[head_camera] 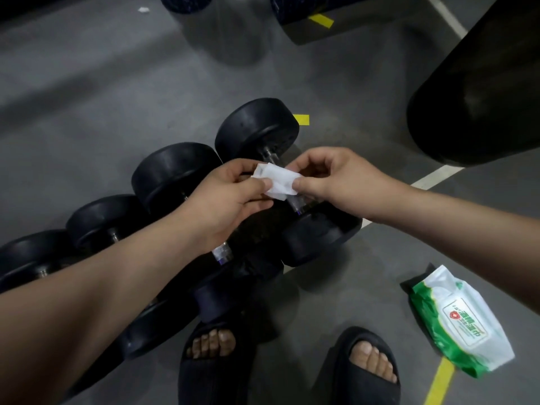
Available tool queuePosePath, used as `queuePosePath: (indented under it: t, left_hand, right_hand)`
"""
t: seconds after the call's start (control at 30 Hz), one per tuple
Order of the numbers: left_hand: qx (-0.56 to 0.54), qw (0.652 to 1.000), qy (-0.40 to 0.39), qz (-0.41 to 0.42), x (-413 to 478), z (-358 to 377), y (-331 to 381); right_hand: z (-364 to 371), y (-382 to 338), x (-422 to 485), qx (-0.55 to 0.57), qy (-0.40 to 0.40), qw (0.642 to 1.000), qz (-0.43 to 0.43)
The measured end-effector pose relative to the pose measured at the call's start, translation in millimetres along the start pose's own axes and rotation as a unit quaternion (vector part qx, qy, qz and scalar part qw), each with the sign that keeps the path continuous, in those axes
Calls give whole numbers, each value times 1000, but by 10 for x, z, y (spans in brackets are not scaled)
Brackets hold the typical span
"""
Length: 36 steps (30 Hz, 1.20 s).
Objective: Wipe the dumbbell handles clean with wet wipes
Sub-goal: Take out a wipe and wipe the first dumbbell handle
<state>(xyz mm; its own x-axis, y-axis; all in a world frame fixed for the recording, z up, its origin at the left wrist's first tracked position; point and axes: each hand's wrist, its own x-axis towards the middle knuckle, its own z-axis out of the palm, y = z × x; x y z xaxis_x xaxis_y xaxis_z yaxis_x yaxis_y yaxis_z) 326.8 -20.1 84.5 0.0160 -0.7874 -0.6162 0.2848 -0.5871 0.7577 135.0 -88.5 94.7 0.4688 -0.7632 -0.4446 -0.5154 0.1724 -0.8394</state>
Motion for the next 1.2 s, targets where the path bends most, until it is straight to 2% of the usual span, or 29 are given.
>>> queuePosePath:
  t: [0.1,0.2,0.27,0.33,0.4,0.5,0.57,0.67,0.8,0.93,1.03,1.2]
  left_hand:
    - [15,998,54,23,-6,43,-11]
    - [156,973,109,129,19,53,-46]
    - [200,965,81,151,18,54,-51]
    - [182,976,37,114,14,69,-61]
    - [156,984,11,90,5,96,-87]
    - [148,984,16,98,19,130,-106]
    - [135,987,7,88,44,128,-98]
    - [193,977,25,86,98,97,-73]
    - [373,901,118,188,168,-45,30]
    - [488,809,153,290,248,-251,143]
    - [557,753,171,307,337,-374,184]
    - [631,711,144,273,460,-427,239]
  right_hand:
    - [18,5,-2,73,-10,997,14]
    - [62,9,0,164,-9,986,21]
    - [66,10,2,215,-13,976,28]
    - [54,22,10,232,-18,972,22]
    - [54,47,27,227,-10,974,22]
    - [46,97,52,170,13,985,16]
    - [23,118,58,152,-4,988,17]
    - [-30,124,83,87,-8,996,4]
    - [-103,210,196,-7,48,999,-1]
    - [-141,296,341,-4,63,998,3]
    - [-96,346,520,-34,63,997,11]
    - [7,293,716,-82,87,992,-46]
